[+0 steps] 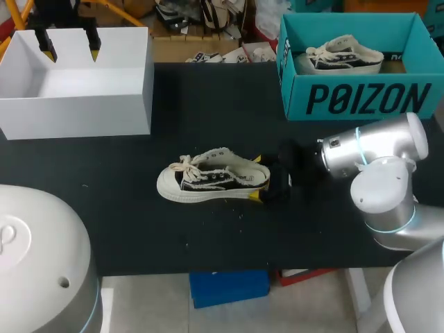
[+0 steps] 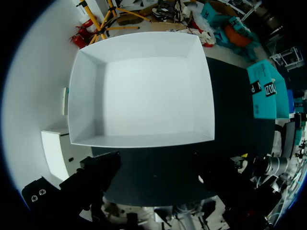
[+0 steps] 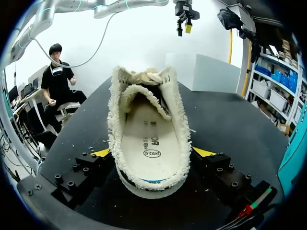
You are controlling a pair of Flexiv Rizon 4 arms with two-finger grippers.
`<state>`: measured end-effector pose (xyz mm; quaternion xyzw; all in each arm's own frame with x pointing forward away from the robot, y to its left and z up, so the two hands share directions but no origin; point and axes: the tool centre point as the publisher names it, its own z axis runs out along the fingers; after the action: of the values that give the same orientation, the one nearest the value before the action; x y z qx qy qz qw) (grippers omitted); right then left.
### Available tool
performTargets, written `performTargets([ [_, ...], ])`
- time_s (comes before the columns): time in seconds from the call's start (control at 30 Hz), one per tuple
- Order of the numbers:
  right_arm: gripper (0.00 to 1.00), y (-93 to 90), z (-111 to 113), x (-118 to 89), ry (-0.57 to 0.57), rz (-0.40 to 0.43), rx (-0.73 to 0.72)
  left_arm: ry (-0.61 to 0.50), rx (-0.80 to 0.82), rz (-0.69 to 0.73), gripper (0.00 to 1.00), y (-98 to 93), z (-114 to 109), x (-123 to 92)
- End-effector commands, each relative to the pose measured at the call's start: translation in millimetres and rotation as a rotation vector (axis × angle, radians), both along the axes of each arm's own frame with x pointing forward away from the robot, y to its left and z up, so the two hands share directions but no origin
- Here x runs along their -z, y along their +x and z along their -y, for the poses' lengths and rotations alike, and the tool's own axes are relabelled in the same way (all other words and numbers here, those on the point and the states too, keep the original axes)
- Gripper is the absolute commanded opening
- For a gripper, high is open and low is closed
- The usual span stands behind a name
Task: Take the shoe out of the shoebox, open the shoe tongue, remove and reinsert the insole, then place the shoe into the shoebox
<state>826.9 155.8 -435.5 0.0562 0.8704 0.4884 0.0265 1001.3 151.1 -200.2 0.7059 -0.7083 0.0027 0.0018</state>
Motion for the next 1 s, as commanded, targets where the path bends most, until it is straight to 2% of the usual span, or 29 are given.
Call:
performTargets([
  [0.03, 1.0, 2.2, -2.1, 3.6, 0.004, -0.002, -0.006, 0.003, -0.002, -0.001, 1.0, -0.5, 0.6, -0.3],
  [0.4, 1.0, 4.5, -8.6, 5.5, 0.035, -0.008, -0.06, 0.003, -0.002, -0.001, 1.0, -0.5, 0.6, -0.3],
  [0.43, 0.8, 4.6, -9.8, 5.3, 0.035, -0.011, -0.065, 0.003, -0.002, -0.001, 1.0, -0.5, 0.6, -0.3],
  [0.5, 0.0, 5.1, -10.9, 4.8, 0.032, -0.012, -0.071, 0.003, -0.002, -0.001, 1.0, -0.5, 0.6, -0.3],
  [0.9, 0.0, 5.1, -10.9, 4.8, 0.032, -0.012, -0.071, 0.003, -0.002, -0.001, 1.0, -0.5, 0.6, -0.3],
  [1.0, 0.0, 5.1, -10.9, 4.8, 0.032, -0.012, -0.071, 0.028, -0.011, -0.018, 1.0, -11.0, 7.6, -4.2],
])
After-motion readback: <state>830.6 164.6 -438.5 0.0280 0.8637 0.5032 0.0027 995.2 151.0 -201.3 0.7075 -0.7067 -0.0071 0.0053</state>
